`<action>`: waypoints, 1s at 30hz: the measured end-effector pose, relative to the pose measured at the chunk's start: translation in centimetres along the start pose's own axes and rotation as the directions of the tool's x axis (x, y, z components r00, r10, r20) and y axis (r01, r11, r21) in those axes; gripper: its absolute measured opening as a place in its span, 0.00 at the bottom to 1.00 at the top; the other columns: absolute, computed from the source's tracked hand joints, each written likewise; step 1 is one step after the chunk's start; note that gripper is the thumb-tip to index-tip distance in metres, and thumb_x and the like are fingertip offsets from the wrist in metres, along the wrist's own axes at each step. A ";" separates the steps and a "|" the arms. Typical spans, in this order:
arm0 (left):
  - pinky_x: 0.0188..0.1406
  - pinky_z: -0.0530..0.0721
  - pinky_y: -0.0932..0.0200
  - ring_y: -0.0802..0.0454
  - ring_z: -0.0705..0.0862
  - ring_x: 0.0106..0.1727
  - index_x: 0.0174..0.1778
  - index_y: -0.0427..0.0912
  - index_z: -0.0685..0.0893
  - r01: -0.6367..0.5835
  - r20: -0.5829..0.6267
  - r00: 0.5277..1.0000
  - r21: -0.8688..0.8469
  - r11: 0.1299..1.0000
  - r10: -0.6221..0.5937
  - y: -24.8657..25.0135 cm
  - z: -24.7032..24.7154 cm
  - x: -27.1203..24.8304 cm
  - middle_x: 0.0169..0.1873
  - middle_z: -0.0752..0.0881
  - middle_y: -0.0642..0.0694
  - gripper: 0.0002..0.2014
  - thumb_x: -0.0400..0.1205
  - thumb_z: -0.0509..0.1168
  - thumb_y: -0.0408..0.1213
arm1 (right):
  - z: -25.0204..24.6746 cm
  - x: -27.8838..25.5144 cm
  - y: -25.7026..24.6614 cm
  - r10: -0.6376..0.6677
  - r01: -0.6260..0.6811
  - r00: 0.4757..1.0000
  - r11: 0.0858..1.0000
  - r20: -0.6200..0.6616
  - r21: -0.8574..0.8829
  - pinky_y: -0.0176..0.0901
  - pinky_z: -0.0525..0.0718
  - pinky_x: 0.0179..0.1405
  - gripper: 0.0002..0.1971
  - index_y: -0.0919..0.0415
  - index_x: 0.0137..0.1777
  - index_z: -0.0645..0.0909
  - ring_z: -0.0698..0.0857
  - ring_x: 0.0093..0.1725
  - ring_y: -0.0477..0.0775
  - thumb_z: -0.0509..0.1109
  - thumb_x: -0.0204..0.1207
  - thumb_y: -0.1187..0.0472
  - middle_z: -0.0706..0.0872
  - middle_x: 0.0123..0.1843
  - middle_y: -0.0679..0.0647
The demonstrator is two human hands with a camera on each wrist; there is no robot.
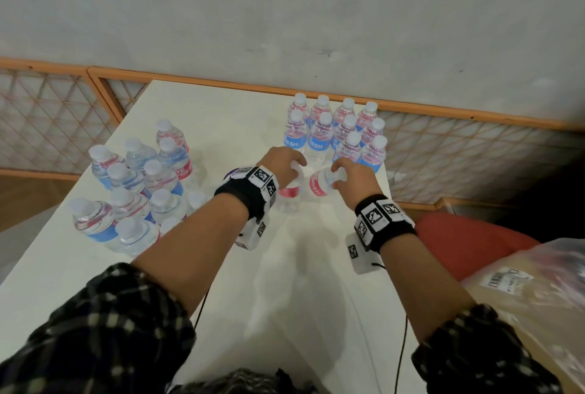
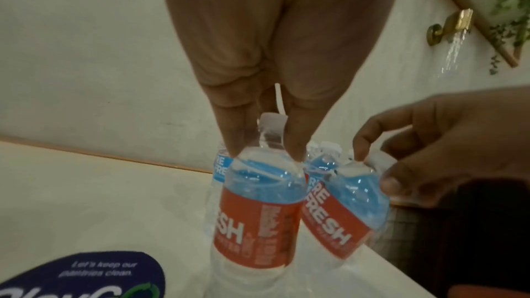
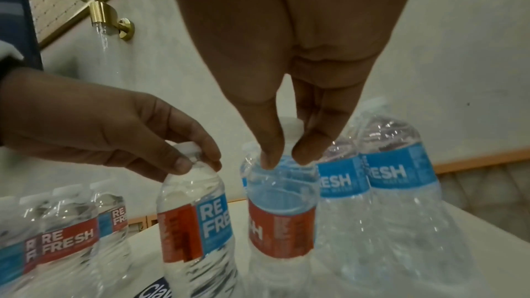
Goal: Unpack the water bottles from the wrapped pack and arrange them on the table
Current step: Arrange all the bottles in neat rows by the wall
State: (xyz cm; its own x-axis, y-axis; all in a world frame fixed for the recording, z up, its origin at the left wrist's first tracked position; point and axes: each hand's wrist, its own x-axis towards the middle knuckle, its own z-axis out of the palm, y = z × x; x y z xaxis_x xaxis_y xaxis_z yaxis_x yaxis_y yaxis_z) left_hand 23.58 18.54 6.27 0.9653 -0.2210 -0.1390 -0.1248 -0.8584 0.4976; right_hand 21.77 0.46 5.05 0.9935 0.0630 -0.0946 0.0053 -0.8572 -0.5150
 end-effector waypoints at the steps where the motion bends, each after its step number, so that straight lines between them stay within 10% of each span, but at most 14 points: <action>1: 0.69 0.74 0.54 0.42 0.77 0.70 0.68 0.42 0.80 0.022 -0.005 1.000 0.008 1.000 -0.022 -0.1 -0.1 0.2 0.68 0.80 0.41 0.18 0.82 0.61 0.32 | -0.3 0.4 -0.2 -0.021 0.021 1.000 0.999 -0.006 -0.029 0.48 0.78 0.54 0.14 0.60 0.57 0.81 0.81 0.57 0.65 0.67 0.73 0.72 0.83 0.55 0.64; 7: 0.55 0.80 0.52 0.41 0.82 0.59 0.63 0.45 0.80 0.184 -0.118 0.974 -0.100 0.978 -0.195 -1.1 0.1 0.9 0.58 0.85 0.42 0.19 0.77 0.68 0.47 | -0.4 2.2 -1.7 -0.157 0.172 0.984 0.959 0.082 -0.224 0.43 0.74 0.51 0.23 0.60 0.62 0.82 0.79 0.59 0.65 0.57 0.73 0.78 0.80 0.58 0.65; 24: 0.59 0.75 0.58 0.43 0.80 0.65 0.65 0.46 0.80 0.017 0.029 0.999 -0.137 0.990 -0.013 -0.7 -1.4 5.2 0.68 0.80 0.43 0.17 0.81 0.60 0.32 | -1.4 8.0 -3.3 -0.106 0.159 0.983 0.902 0.152 -0.402 0.48 0.77 0.61 0.21 0.60 0.72 0.74 0.80 0.65 0.64 0.61 0.80 0.72 0.79 0.67 0.65; 30: 0.52 0.76 0.55 0.42 0.81 0.64 0.68 0.44 0.76 0.143 0.001 0.990 0.136 0.980 -0.144 -2.0 -1.8 6.0 0.65 0.82 0.41 0.28 0.78 0.65 0.57 | -1.4 9.1 -3.1 -0.069 0.126 0.985 0.911 0.156 -0.393 0.47 0.76 0.57 0.19 0.62 0.71 0.75 0.79 0.64 0.64 0.63 0.80 0.65 0.79 0.66 0.65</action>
State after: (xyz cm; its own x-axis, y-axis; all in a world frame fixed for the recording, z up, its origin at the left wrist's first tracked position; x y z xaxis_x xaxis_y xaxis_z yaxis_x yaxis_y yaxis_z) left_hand 30.07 19.76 5.98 0.9730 -0.0950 -0.2101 -0.0156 -0.9362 0.3511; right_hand 30.90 2.99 6.99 0.9609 0.2011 -0.1901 0.1748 -0.9736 -0.1466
